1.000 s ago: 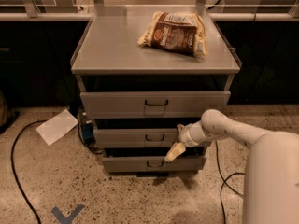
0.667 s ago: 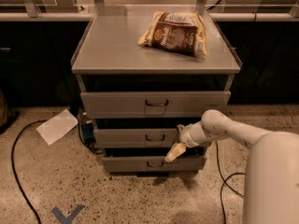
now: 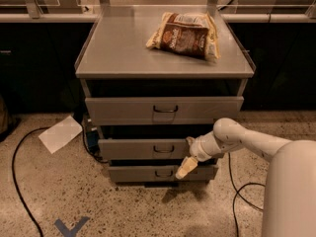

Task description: Open middle drawer

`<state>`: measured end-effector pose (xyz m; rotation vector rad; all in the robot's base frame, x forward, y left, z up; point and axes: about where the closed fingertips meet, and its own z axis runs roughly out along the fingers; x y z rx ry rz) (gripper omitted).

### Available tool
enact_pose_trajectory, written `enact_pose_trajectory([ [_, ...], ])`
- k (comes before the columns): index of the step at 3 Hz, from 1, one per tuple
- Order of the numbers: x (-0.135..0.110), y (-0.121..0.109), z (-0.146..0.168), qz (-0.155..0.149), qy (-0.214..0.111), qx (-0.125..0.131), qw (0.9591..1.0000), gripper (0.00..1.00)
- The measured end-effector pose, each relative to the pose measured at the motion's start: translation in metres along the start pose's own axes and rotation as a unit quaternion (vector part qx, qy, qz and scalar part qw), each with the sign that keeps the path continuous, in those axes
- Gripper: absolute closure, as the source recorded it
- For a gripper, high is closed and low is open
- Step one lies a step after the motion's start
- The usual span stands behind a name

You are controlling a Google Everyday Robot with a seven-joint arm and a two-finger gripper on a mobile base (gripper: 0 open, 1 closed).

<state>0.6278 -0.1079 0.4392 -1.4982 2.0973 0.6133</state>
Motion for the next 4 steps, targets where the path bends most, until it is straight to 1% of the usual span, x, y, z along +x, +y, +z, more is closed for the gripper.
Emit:
enact_pose_trajectory([
  [1, -0.011, 0.001, 0.001, -0.016, -0.007, 0.003, 0.9998, 0.0],
  [2, -0.03, -0.001, -0.009, -0.039, -0.019, 0.021, 0.9988, 0.0],
  [3, -0.039, -0.007, -0.012, -0.057, -0.015, 0.05, 0.997, 0.0],
  [4, -0.033, -0.018, -0.012, -0.051, -0.009, 0.069, 0.9963, 0.0],
])
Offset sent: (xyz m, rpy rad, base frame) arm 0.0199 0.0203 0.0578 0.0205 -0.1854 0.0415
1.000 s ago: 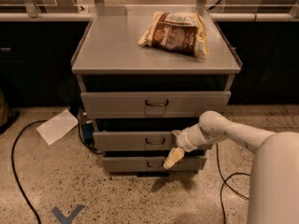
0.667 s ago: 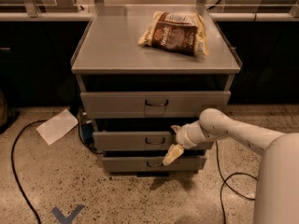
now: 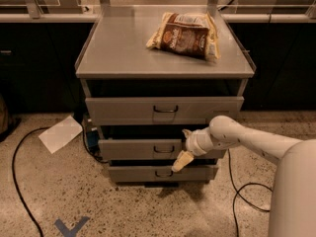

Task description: Open middle drawer

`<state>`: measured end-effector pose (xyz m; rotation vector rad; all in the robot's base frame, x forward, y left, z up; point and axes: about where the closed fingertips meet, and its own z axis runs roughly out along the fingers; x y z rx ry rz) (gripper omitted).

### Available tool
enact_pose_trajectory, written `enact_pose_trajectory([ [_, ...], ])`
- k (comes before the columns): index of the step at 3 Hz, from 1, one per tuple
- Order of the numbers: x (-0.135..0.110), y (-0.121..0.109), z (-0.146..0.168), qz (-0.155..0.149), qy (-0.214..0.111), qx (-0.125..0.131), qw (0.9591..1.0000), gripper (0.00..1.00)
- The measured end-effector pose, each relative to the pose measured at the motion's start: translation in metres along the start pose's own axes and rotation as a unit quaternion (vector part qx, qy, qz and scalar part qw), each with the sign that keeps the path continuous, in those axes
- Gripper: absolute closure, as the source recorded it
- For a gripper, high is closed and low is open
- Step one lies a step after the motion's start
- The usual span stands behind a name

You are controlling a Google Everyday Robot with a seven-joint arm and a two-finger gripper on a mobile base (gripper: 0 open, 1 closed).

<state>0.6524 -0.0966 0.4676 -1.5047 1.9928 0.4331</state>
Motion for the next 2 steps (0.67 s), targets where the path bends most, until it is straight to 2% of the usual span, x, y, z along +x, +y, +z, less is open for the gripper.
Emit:
enact_pose_trajectory([
  [1, 0.023, -0.009, 0.013, 0.029, 0.004, -0.003, 0.9996, 0.0],
  [2, 0.046, -0.014, 0.029, 0.058, 0.011, -0.024, 0.998, 0.0],
])
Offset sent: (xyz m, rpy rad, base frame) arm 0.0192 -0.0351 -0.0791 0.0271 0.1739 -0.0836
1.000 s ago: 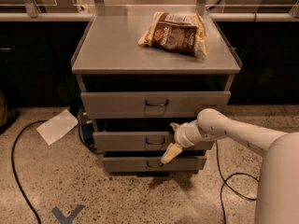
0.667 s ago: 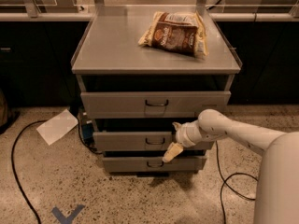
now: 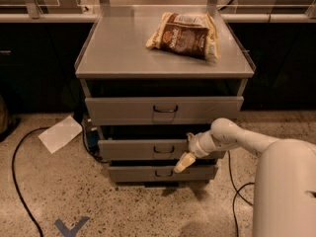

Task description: Open middle drawer

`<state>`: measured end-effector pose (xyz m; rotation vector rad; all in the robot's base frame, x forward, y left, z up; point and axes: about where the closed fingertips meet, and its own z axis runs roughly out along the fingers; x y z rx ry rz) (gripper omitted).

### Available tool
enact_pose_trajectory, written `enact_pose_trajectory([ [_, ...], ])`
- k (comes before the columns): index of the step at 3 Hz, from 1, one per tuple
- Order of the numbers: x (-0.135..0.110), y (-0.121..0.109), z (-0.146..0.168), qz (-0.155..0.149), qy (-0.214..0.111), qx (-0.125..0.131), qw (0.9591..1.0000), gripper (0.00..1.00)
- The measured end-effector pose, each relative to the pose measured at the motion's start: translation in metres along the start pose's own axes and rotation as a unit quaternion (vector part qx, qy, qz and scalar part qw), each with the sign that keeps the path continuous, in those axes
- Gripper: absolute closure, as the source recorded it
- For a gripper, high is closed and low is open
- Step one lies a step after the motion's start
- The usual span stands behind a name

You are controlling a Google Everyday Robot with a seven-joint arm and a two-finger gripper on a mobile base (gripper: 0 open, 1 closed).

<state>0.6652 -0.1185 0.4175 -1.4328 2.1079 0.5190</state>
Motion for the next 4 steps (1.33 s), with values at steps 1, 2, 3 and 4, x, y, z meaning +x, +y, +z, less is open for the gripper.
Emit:
enact_pose_trajectory([
  [1, 0.0, 0.0, 0.0, 0.0, 0.0, 0.0, 1.0, 0.0],
  [2, 0.005, 0.021, -0.009, 0.013, 0.005, -0.014, 0.9998, 0.0],
  [3, 0.006, 0.052, -0.014, 0.016, 0.001, -0.044, 0.9989, 0.0],
  [4, 0.006, 0.052, -0.014, 0.016, 0.001, -0.044, 0.9989, 0.0],
])
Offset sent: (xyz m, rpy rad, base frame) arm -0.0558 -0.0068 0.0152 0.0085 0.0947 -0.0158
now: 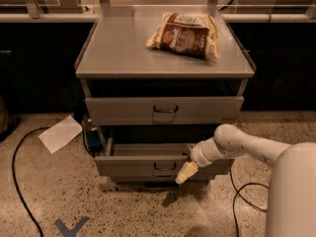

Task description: Open middle drawer

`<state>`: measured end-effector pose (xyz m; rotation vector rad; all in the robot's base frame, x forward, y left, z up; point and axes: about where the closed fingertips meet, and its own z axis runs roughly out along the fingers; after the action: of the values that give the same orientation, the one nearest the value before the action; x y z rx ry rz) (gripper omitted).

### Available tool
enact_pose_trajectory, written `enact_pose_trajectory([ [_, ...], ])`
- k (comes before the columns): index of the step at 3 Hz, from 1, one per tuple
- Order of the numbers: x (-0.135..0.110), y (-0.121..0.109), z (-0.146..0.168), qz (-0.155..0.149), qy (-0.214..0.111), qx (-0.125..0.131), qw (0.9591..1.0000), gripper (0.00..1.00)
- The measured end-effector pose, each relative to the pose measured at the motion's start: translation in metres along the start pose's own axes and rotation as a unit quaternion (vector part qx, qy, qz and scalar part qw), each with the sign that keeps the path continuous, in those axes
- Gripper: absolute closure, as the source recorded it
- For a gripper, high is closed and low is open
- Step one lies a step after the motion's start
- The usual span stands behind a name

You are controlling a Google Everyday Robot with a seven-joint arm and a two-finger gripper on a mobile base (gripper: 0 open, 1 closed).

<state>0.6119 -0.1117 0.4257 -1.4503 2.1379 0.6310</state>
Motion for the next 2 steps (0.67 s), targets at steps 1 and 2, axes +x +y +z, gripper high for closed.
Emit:
enact_pose_trajectory([
  [1, 0.0, 0.009, 0.006, 0.0, -0.006, -0.007, 1.0, 0.0],
  [2, -0.004, 0.039, 0.005, -0.007, -0.01, -0.037, 0.9992, 0.0],
])
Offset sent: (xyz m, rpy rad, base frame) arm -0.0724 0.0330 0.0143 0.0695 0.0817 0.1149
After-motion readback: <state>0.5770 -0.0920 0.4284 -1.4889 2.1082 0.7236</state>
